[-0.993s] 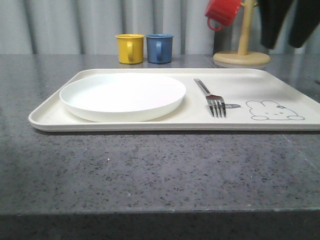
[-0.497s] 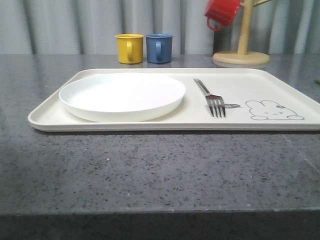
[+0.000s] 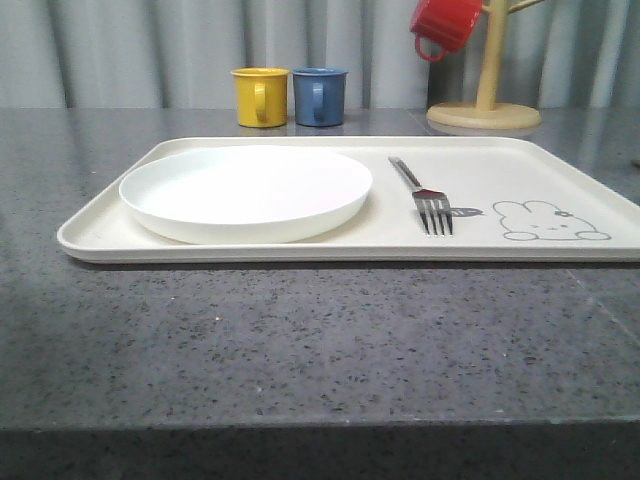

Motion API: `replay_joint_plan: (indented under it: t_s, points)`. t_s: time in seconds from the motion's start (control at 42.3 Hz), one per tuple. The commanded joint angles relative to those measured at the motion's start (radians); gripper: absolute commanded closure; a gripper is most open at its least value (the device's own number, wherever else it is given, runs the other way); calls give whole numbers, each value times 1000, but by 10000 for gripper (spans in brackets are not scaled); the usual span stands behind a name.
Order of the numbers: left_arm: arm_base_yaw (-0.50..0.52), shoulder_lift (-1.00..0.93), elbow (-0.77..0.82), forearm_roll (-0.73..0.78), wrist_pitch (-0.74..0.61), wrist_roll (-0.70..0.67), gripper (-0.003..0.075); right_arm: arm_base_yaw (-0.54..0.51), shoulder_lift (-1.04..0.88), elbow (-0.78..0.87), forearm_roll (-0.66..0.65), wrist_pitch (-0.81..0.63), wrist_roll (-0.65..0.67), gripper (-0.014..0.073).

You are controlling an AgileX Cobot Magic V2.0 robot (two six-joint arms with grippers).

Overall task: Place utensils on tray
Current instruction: 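Grasp the steel chopsticks with the right gripper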

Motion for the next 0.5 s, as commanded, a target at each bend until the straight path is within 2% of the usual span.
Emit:
replay_joint_plan:
  t_s: [0.0,0.284,0.473]
  points:
    - [-7,-4,-26,8,-72,-8,291,-5,-41,-25,3,54,-13,326]
    - [-7,-4,-26,8,-72,-8,291,-4,-41,-25,6,68,-13,545]
    - [-7,-4,-26,8,-72,-8,291,39,-67,-72,75,100,-14,557]
